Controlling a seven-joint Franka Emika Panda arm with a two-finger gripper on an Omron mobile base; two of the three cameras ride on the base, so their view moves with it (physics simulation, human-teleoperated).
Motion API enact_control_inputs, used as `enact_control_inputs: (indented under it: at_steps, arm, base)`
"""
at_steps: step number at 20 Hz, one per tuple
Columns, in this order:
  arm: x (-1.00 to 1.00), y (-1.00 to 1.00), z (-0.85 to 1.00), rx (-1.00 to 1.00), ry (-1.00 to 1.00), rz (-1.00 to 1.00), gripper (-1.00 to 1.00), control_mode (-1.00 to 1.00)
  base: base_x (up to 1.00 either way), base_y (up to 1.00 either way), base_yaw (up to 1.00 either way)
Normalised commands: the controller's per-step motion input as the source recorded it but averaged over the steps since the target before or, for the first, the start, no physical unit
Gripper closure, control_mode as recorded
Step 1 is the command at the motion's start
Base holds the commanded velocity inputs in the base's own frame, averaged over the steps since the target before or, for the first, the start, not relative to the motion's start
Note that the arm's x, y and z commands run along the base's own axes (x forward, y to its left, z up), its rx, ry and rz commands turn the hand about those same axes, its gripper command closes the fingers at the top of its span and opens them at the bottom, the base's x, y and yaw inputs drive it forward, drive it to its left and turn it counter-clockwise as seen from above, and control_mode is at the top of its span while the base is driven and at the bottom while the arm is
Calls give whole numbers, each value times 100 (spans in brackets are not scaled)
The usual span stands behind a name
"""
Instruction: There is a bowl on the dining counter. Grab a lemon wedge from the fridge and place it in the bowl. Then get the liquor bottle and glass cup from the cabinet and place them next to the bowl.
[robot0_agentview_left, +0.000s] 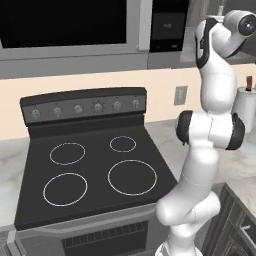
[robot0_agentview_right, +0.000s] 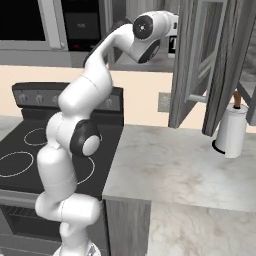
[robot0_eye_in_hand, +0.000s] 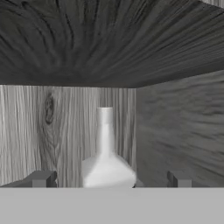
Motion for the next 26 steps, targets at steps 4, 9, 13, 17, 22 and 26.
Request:
enact_control_inputs:
  at_steps: [4, 9, 13, 17, 22, 26]
  arm:
    - [34, -2, 1, 0, 8, 0, -100, -100]
    - [35, -5, 6, 0, 6, 0, -100, -100]
    - [25, -10, 17, 0, 0, 0, -100, -100]
    - [17, -12, 23, 0, -1, 0, -100, -100]
    - [5, -3, 0, 0, 0, 0, -100, -100]
    - [18, 0, 0, 0, 0, 0, -100, -100]
  base:
    - [0, 0, 0]
    - [0, 0, 0]
    - [0, 0, 0]
    - [0, 0, 0]
    - [0, 0, 0]
    - [0, 0, 0]
